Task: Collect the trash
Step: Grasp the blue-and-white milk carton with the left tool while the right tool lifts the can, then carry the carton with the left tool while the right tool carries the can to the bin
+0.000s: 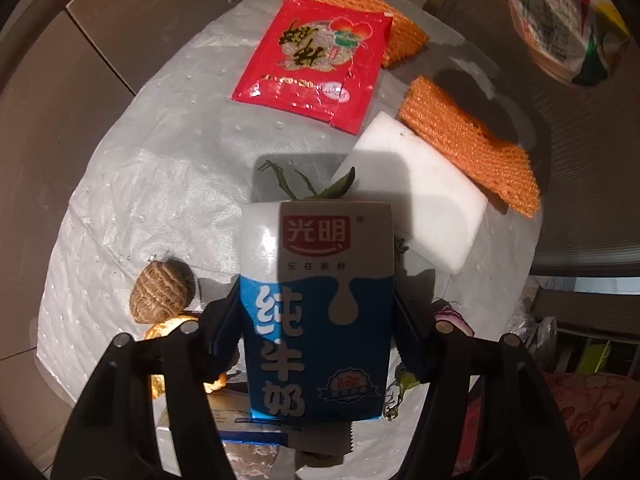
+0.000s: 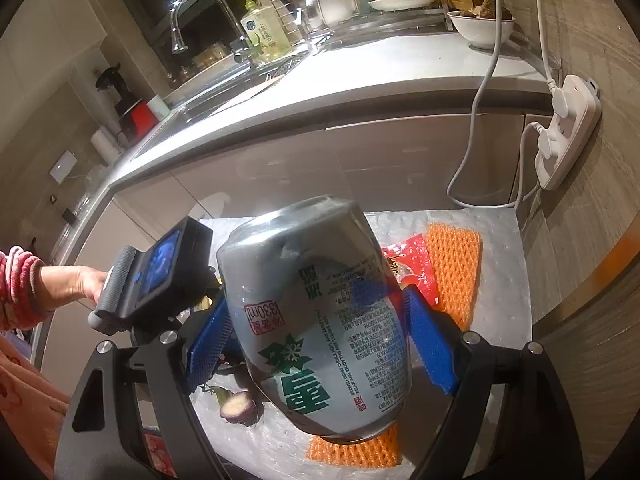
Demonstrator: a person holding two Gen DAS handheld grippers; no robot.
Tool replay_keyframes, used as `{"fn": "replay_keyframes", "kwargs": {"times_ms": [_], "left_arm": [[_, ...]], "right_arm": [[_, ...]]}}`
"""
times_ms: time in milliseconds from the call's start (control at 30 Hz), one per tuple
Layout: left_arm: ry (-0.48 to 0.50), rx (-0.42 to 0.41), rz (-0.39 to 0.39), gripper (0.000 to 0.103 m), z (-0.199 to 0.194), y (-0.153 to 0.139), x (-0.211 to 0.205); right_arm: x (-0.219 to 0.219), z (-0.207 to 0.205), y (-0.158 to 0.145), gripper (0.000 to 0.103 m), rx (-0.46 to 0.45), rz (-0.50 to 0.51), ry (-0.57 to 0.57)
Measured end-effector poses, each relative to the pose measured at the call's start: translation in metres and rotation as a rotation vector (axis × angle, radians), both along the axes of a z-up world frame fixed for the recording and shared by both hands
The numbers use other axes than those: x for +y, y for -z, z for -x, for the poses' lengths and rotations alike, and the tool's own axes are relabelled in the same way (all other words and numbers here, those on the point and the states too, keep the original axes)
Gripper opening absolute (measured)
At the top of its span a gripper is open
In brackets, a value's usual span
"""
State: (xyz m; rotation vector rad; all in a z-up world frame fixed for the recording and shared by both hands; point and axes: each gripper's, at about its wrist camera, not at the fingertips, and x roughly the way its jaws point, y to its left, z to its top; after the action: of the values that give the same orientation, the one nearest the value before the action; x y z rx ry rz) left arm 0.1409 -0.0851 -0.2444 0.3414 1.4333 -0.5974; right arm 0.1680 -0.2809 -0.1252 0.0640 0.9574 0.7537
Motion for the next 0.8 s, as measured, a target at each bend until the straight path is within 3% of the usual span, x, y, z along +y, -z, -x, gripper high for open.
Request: {"fn": "replay_keyframes", "kwargs": {"times_ms": [133, 233, 400, 567, 667, 800], "left_arm": [[-0.046, -0.077, 0.050, 0.063, 0.006, -0.041, 0.010], [-0.106, -0.140, 0.121, 0.063, 0.014, -0.087, 0.028], [-0.247, -0.278, 0.231, 0.063, 0.050, -0.170, 0.083], [-0.422, -0.426, 0.269, 0.063, 0.107, -0.238, 0.152], [-0.505, -0.484, 0.204, 0.063, 0.142, -0.239, 0.197], [-0.570, -0.399, 0.109, 0.063, 0.170, -0.192, 0.258]], "right_arm": [[0.005, 0.002, -0.009, 0.082, -0.006, -0.020, 0.007], [0.013, 0.008, -0.022, 0.082, -0.023, -0.034, 0.004], [0.035, 0.024, -0.049, 0.082, -0.057, -0.082, -0.009], [0.077, 0.054, -0.078, 0.082, -0.085, -0.139, -0.038], [0.114, 0.077, -0.089, 0.082, -0.078, -0.190, -0.076], [0.172, 0.107, -0.093, 0.082, -0.039, -0.229, -0.128]]}}
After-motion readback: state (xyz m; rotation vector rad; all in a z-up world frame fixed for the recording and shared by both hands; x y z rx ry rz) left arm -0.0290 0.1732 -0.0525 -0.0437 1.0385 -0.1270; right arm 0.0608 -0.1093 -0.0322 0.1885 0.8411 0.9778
